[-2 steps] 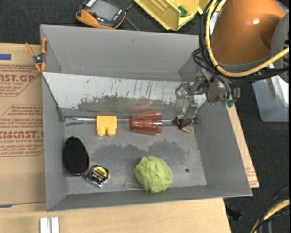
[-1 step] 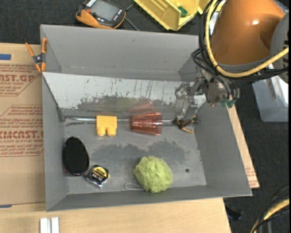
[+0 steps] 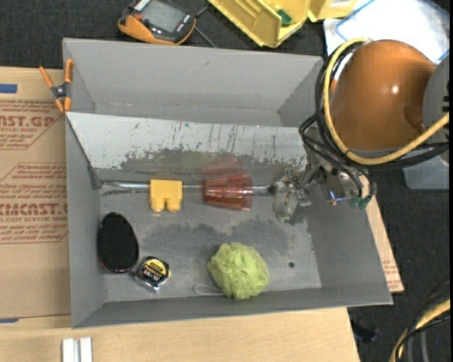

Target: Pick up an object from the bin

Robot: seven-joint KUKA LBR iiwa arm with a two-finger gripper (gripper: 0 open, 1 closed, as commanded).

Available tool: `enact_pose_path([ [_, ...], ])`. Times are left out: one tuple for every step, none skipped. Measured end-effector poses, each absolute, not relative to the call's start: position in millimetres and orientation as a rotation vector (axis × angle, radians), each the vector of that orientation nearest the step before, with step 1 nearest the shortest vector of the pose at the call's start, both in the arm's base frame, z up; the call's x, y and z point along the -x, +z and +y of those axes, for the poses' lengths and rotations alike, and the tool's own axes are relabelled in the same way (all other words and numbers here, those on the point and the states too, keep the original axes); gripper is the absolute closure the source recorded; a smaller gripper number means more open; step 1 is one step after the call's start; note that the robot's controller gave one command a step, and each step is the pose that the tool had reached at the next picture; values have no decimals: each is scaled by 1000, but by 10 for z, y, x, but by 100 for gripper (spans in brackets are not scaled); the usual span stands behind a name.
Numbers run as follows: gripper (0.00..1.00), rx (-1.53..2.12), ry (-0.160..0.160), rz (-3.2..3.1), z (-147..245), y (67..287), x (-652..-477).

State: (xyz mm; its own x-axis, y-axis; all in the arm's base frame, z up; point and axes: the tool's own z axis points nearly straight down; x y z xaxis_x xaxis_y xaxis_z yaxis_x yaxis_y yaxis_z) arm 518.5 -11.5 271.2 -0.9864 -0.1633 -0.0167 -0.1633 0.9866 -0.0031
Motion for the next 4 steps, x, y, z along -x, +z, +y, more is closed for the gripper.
enact_pose_path([
  [0, 222, 0, 3108, 182, 2603, -5608],
  [100, 220, -1, 3109, 172, 2607, -5604],
  [100, 220, -1, 3109, 172, 2607, -5604],
  [100, 244, -2, 3112, 180, 2668, -5625],
])
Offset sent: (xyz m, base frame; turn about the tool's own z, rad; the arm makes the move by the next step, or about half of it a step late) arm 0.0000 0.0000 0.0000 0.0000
